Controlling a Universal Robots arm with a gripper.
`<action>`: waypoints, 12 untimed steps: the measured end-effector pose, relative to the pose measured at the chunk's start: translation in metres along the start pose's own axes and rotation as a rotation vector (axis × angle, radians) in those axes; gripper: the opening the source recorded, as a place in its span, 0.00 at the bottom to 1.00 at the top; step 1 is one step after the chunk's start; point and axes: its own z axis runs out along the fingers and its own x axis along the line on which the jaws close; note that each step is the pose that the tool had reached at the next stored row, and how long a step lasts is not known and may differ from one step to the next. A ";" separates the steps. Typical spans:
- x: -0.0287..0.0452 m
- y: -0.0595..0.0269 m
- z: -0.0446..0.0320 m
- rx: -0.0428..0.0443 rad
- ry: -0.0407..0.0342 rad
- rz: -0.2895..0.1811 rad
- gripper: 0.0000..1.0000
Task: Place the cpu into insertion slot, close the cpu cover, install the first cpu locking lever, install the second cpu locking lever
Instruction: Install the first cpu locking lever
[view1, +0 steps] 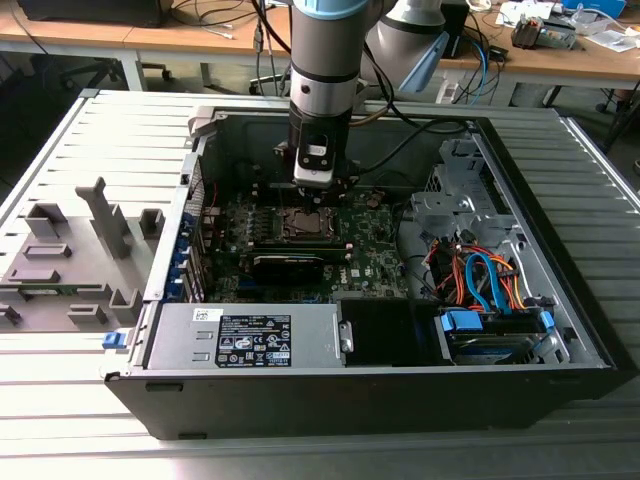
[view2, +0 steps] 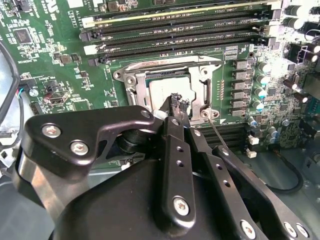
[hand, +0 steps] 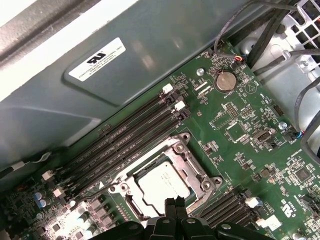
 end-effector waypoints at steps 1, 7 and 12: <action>0.0000 0.0000 0.0000 0.0002 0.0000 -0.003 0.11; 0.0000 0.0000 0.0000 0.0003 0.0000 -0.011 0.11; 0.0000 0.0000 0.0000 0.0006 0.0001 -0.018 0.11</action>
